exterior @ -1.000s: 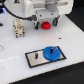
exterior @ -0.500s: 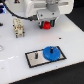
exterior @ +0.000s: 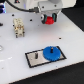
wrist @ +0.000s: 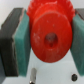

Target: Insert the blue gear onto the right peg, followed by the red gear

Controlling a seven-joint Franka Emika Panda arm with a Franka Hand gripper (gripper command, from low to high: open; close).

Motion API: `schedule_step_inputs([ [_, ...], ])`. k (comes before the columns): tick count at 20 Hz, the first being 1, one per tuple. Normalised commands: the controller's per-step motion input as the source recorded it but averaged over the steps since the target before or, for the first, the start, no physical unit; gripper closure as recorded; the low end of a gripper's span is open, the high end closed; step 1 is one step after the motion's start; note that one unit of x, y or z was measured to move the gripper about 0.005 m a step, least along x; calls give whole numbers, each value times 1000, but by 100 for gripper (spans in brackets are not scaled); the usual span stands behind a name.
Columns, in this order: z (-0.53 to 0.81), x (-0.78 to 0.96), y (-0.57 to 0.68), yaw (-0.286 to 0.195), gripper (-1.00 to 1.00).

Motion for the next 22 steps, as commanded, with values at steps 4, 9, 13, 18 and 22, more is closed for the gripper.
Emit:
schedule_step_inputs([
  [4,551,624,-124,0,100],
  [9,486,722,-91,0,100],
  [13,381,853,-28,0,100],
  [18,348,893,-7,0,100],
  [22,333,910,-1,0,100],
])
